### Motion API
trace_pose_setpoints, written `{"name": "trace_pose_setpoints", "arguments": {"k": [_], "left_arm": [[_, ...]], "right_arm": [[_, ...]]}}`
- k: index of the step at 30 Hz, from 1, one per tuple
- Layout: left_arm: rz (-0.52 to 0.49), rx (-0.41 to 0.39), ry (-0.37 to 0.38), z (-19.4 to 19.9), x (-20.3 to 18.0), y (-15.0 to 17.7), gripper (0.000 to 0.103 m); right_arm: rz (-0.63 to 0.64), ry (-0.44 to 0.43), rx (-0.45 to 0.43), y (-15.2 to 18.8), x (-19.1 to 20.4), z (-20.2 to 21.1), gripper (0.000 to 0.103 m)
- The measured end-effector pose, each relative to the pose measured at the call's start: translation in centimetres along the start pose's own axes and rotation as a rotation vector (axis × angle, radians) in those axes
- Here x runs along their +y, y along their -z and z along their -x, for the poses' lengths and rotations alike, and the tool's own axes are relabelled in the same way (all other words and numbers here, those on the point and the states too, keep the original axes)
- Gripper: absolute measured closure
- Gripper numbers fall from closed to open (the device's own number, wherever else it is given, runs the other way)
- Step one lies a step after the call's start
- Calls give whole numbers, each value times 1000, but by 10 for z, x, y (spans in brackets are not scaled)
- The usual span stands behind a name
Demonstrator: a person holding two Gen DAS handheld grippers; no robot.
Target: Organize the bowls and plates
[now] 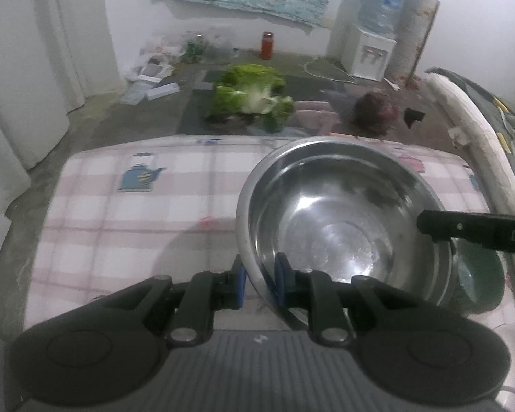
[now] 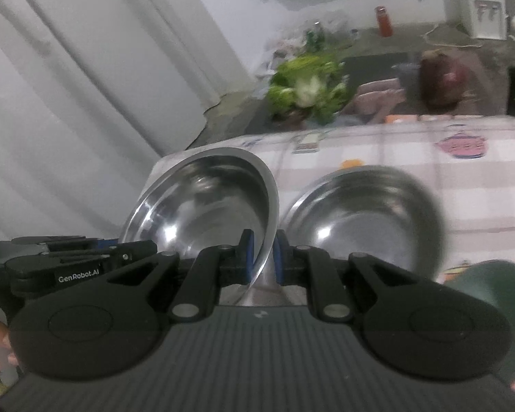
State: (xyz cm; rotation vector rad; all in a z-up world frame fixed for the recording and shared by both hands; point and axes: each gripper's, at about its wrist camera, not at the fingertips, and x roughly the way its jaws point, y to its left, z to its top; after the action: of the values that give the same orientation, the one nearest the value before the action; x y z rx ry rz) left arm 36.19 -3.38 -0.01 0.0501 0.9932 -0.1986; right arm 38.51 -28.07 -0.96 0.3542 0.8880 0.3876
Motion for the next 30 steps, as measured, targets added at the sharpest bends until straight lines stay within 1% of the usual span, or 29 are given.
{"name": "trace_pose_setpoints", "arguments": {"k": [5,12,17,22,24,25,27,28,29,30], "left_arm": [[-34,23,14,-21,-30,-6,84],[-72,62,9,-51,-57,-12,84],[-96,76,0,-68,-66,-12,83],[-118,93,-2,-77,-73,-9,81],[-130,95,-4,-78,-76,-7,77],[-139,93,-8,-79,-77,-5,77],[-152,82,-11,-79,-79,-3,74],[-158,76,-16,-78,-79,-3,72],[-162,69,-17,-76,-79,-3,66],[-160,58,-15,-74,-78,-4,61]], "right_arm": [[-30,46,-10,-2,-33,9,92],[-53,102,9,1,-69,2,92],[-66,125,25,3,-85,-9,92],[-41,155,33,2,-89,-17,90],[-35,166,37,2,-91,-18,90],[-31,170,37,3,-91,-18,90],[-26,173,41,3,-92,-19,87],[-24,176,41,3,-92,-18,83],[-20,181,41,3,-92,-18,78],[-17,188,40,3,-92,-17,75]]}}
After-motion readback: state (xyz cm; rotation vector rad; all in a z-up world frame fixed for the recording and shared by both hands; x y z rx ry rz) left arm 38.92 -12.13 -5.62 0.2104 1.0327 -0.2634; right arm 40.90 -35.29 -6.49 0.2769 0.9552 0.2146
